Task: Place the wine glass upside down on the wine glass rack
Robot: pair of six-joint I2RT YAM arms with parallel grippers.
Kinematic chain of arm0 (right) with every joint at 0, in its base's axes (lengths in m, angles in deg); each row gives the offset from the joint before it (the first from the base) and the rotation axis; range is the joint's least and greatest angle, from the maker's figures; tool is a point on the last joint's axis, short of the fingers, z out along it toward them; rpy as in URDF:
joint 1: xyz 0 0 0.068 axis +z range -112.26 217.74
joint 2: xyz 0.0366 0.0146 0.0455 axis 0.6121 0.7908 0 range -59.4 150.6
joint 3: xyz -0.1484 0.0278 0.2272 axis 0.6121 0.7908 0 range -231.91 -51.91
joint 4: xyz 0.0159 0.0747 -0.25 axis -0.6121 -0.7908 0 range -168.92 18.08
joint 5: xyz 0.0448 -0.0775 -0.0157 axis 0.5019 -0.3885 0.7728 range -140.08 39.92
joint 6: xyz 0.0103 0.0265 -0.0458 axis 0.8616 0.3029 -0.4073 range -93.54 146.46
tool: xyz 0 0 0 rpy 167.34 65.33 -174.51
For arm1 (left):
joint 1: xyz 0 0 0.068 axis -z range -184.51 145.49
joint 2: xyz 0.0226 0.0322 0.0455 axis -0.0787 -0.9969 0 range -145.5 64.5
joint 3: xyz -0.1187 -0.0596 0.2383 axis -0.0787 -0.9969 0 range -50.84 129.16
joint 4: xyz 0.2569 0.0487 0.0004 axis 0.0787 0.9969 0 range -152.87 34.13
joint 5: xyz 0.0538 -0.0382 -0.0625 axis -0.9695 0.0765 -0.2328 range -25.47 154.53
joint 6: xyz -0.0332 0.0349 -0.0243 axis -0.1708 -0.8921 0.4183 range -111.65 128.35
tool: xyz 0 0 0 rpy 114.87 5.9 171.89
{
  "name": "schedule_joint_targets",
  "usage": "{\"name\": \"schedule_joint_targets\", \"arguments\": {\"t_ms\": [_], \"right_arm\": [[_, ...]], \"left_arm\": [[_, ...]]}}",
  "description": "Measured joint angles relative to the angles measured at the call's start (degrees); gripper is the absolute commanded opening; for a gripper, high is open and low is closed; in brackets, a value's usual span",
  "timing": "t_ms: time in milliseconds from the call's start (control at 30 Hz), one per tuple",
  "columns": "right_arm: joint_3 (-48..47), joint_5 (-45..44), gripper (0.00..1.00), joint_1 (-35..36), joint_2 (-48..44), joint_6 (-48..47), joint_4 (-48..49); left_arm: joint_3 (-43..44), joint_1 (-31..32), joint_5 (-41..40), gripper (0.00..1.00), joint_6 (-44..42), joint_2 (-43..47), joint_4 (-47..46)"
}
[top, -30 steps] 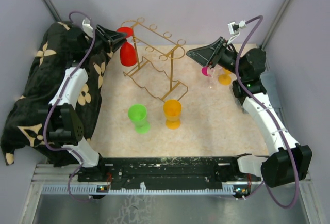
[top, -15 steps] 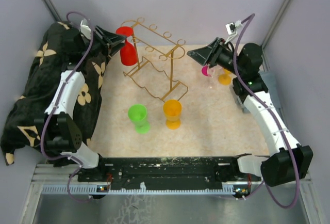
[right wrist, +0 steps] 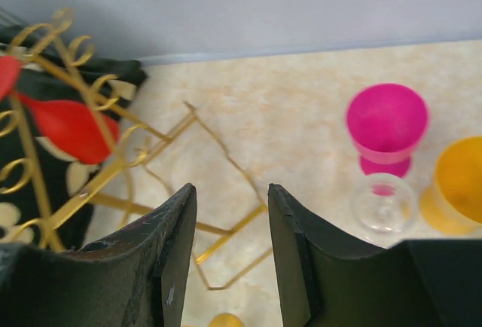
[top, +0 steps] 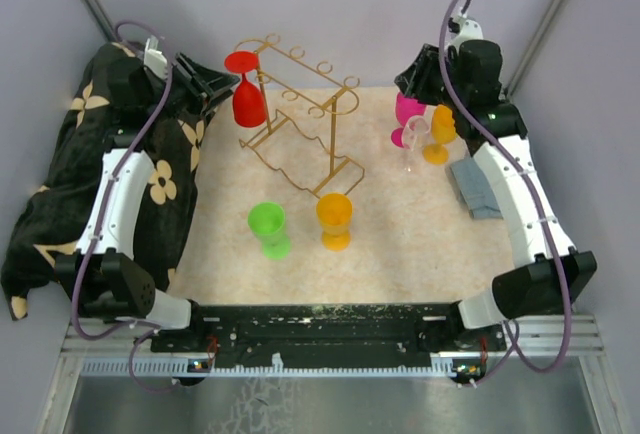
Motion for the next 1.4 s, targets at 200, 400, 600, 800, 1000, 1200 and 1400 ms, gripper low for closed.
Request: {"name": "schedule_joint_targets", "arguments": {"t_ms": [200, 400, 600, 800, 1000, 1200, 1400], "right_arm": [[-10.9, -9.7, 0.42, -0.2, 9.7, -5.3, -11.7], [-15.3, -15.2, 0.41, -0.2, 17.2, -8.6, -18.9], [-15.1, -19.5, 0.40, -0.2, 19.3, -10.7, -23.3], [-14.2, -22.7, 0.37, -0.2, 19.2, -11.8, -23.4], [-13.2, -24.4, 0.36, -0.2, 19.4, -12.8, -23.8], [-13.2, -24.9, 0.36, -0.6, 21.2, -13.2, -23.8], [-13.2, -24.8, 0.36, -2.1, 23.8, -13.2, -23.9]], "left_arm": [[0.2, -0.1, -2.3, 0.59, -4.1, 1.0, 4.5], [1.8, -0.1, -4.1, 0.60, -6.7, 1.4, 6.9], [2.1, -0.3, -4.7, 0.60, -7.5, 1.6, 7.1], [2.4, -0.3, -4.7, 0.60, -8.0, 1.6, 7.2], [2.8, -0.4, -4.7, 0.60, -8.2, 1.6, 7.3], [2.8, -0.4, -4.7, 0.60, -8.3, 1.6, 7.3], [2.8, -0.5, -4.7, 0.60, -8.3, 1.7, 7.3]]}}
